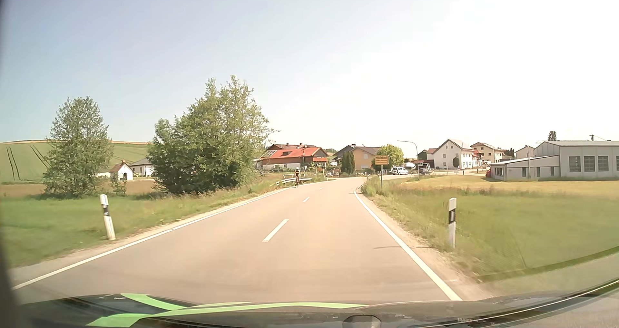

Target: Follow the waypoints while adhering to traffic rules and regulations

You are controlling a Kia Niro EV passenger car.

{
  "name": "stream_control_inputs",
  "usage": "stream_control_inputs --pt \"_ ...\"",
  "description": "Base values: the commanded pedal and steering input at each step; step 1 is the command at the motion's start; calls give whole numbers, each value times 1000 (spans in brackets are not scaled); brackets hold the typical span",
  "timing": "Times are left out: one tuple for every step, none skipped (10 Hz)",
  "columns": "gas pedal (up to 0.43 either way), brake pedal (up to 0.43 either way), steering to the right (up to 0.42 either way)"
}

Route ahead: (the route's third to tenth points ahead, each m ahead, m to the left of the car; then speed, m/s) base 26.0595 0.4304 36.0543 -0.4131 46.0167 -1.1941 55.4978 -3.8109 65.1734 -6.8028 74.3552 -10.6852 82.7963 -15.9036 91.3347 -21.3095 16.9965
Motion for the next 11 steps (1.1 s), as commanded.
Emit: stream_control_inputs --pt "0 159 0" --pt "0 152 0" --pt "0 152 0" --pt "0 159 0" --pt "0 152 1" --pt "0 152 1" --pt "0 152 4" --pt "0 140 8" --pt "0 134 9" --pt "0 134 10" --pt "0 134 10"
